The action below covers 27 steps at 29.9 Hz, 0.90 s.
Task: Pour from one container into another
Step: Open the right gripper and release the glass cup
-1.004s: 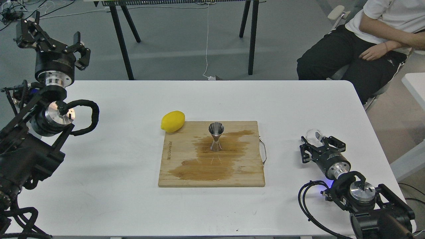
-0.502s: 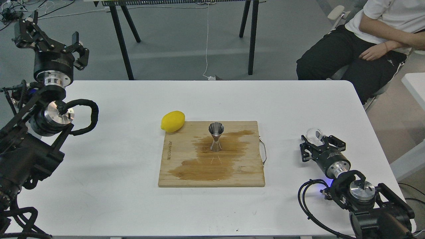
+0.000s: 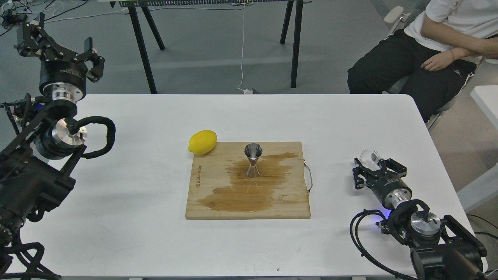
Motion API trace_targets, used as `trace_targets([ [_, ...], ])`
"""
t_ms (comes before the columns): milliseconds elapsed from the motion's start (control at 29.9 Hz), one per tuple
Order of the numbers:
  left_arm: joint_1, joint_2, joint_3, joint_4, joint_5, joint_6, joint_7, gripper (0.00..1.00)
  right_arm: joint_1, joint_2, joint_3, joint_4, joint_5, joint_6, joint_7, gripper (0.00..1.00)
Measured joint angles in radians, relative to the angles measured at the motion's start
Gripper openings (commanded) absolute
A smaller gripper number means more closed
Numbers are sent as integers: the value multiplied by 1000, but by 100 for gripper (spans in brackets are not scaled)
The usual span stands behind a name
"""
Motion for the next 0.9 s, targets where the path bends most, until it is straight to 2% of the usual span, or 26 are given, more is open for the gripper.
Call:
trace_targets([
  [100,0,0,0,0,0,0,0,100,-1,0,0,1,2,2,0,44],
  [201,0,0,-1,0,0,0,0,100,-1,0,1,2,5,2,1,68],
  [234,0,0,-1,0,0,0,0,100,0,0,1,2,6,0,3,79],
  [268,0,0,-2,0,0,0,0,100,1,0,1,1,6,-1,7,96],
  [904,-7,-1,2,0,0,0,0,100,2,0,9,-4,12,-6,18,97],
])
